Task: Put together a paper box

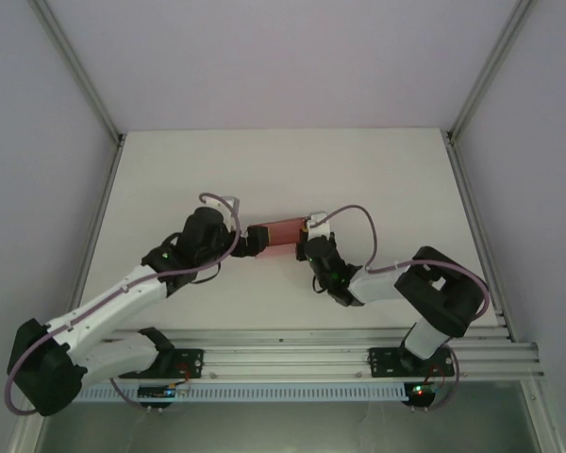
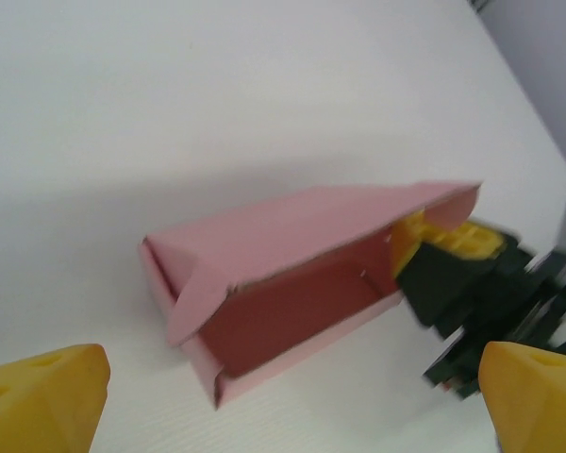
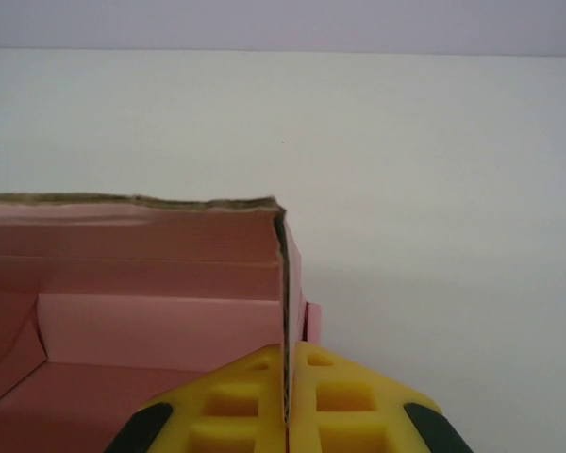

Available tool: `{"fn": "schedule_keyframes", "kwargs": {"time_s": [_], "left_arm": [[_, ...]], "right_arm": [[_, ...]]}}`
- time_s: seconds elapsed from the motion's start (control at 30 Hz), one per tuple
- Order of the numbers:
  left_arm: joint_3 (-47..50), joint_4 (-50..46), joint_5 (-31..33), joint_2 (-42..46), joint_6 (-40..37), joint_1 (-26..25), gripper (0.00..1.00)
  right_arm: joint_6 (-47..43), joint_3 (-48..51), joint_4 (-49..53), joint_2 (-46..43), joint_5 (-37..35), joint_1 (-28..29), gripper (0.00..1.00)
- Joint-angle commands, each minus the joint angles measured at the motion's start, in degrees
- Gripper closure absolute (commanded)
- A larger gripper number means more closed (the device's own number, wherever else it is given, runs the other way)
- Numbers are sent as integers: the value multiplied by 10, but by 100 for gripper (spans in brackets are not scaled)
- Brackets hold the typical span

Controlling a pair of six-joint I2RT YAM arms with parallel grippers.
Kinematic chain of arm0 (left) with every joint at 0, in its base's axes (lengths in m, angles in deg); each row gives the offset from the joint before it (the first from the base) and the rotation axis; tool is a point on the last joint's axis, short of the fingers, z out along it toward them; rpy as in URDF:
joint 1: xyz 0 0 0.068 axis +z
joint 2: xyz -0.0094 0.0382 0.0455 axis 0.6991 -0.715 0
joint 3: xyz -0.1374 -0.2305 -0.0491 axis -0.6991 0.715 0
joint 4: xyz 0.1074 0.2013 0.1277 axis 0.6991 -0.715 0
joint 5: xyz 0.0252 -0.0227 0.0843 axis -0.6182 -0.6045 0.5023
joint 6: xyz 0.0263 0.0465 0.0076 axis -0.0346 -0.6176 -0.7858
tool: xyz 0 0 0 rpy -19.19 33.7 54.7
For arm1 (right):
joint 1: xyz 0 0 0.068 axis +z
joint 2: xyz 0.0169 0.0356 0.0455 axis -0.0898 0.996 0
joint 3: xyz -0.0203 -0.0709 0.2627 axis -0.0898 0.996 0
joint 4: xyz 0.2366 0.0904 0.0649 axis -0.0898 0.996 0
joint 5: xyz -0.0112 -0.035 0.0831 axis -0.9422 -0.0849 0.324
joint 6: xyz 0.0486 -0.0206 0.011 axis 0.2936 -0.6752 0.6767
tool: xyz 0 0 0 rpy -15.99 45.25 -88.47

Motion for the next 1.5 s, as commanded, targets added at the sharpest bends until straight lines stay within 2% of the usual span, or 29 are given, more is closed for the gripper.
{"fn": "schedule_keyframes", "kwargs": {"time_s": [0.0,0.1,0.2,0.27,0.4,0.53,0.83,1.0,1.13,1.17,1.27,1.3,1.47], "left_arm": [[-48,-74,26,-17,60,19,0],[-61,-80,-22,-53,120,68,0],[-65,-48,-123,-108,155,114,0],[-80,-43,-173,-151,165,124,0],[-98,-48,-228,-216,167,125,0],[-80,-19,-262,-241,177,125,1],[-29,0,-244,-270,160,125,24],[-29,21,-244,-307,143,130,30],[-22,52,-250,-322,127,132,32],[-20,58,-248,-325,123,132,33],[-16,73,-244,-334,112,137,37],[-15,84,-250,-338,106,140,40],[-7,139,-289,-357,83,147,44]], "right_arm": [[-10,13,48,-4,-9,10,92],[-18,14,49,-4,-10,16,91],[-21,14,54,-4,-15,20,90],[-22,15,61,-5,-21,23,90],[-22,14,73,-10,-25,29,86],[-18,11,99,-20,-32,35,84],[37,16,206,-69,-29,42,73],[130,28,353,-139,-8,44,61],[144,42,440,-210,15,43,48],[137,43,455,-229,27,38,41],[127,36,488,-275,79,10,8],[123,33,492,-286,106,-3,0],[118,7,515,-324,221,-83,0]]}}
